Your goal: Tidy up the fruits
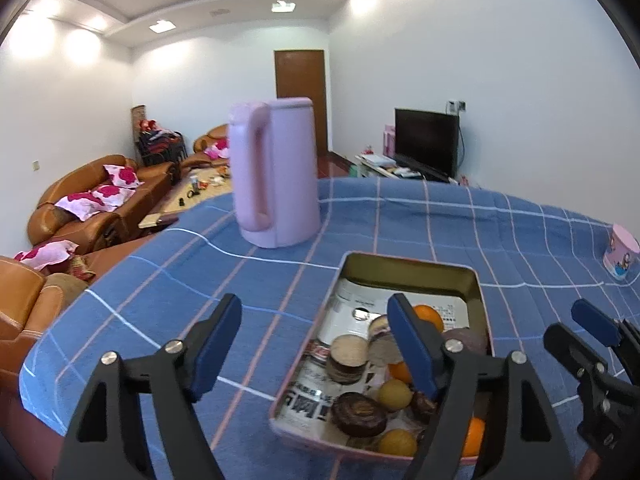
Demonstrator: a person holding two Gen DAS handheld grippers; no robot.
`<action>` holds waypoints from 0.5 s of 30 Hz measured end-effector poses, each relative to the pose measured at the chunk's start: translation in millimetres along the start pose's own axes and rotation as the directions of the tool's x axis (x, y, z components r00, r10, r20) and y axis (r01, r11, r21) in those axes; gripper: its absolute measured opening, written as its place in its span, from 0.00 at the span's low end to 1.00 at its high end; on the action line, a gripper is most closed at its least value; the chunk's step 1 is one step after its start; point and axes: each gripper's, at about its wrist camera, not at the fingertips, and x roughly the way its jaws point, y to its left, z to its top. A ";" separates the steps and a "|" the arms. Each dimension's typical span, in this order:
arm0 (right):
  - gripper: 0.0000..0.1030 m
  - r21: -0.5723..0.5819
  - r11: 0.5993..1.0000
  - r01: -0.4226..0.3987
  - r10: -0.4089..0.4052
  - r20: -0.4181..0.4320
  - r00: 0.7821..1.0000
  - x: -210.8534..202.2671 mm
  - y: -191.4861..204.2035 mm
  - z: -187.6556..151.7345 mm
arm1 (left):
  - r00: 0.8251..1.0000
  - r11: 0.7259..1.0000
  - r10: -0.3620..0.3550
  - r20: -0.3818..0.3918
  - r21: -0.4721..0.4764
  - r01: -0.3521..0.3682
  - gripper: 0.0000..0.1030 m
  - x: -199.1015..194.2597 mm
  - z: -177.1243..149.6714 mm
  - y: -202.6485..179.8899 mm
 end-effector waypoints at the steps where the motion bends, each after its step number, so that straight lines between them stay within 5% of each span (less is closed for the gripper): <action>1: 0.61 0.002 1.000 0.006 -0.006 0.004 1.000 -1.5 -1.2 -0.2 | 1.000 1.000 0.004 0.009 -0.003 -0.004 0.76 -3.4 -0.1 1.5; 15: 0.62 -0.005 1.000 0.027 -0.027 0.045 0.999 -23.8 -5.5 4.1 | 0.999 1.000 -0.010 0.051 0.006 0.009 0.80 -25.3 -2.0 -7.0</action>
